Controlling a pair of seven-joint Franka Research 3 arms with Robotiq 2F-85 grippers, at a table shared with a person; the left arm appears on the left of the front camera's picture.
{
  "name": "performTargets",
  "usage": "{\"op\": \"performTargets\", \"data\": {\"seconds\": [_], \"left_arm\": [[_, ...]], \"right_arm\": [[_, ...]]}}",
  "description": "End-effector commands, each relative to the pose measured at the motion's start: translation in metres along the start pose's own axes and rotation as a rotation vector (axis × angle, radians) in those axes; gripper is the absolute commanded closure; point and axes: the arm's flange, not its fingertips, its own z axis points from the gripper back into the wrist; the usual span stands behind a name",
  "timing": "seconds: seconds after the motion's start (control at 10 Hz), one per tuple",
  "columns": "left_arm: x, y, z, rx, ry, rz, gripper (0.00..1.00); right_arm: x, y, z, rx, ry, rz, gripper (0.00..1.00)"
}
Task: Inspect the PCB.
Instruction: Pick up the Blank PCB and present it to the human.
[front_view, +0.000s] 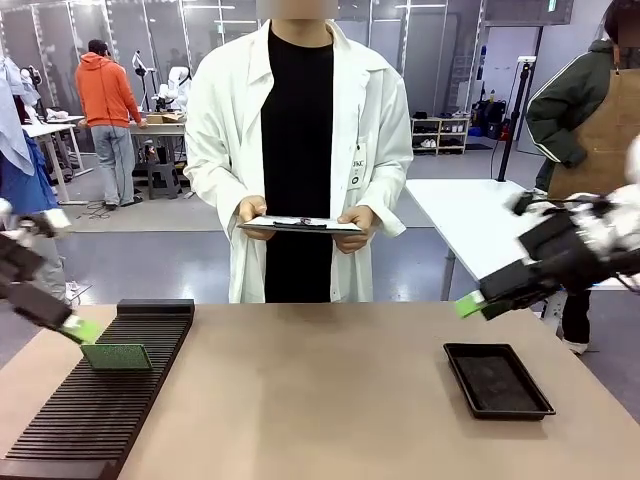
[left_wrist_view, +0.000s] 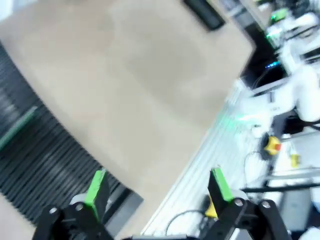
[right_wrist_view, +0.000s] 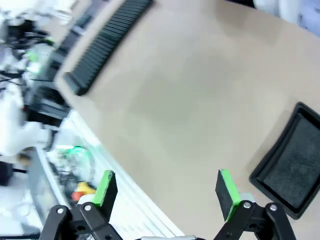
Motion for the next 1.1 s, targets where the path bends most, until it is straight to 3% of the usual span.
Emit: {"op": "performTargets", "data": {"seconds": [0.0,0.4,0.7,1.0], "left_arm": [[-0.056,0.035,0.034,-0.181,-0.121,0.089,0.00],[-0.152,0.076,0.094,-0.312,-0.430,0.206,0.00],[-0.193,0.094,0.102,-0.296,-0.517,0.272,0.00],[-0.199,0.095,0.105,-0.286,-0.555,0.289,0.00]], "right_arm": [[-0.064,-0.037,0.038,0.237,-0.077,-0.051,0.00],[-0.147,-0.080,0.076,0.413,-0.201,-0.107,0.00],[-0.193,-0.103,0.078,0.482,-0.329,-0.147,0.00],[-0.197,-0.095,0.078,0.489,-0.348,-0.092,0.00]]}}
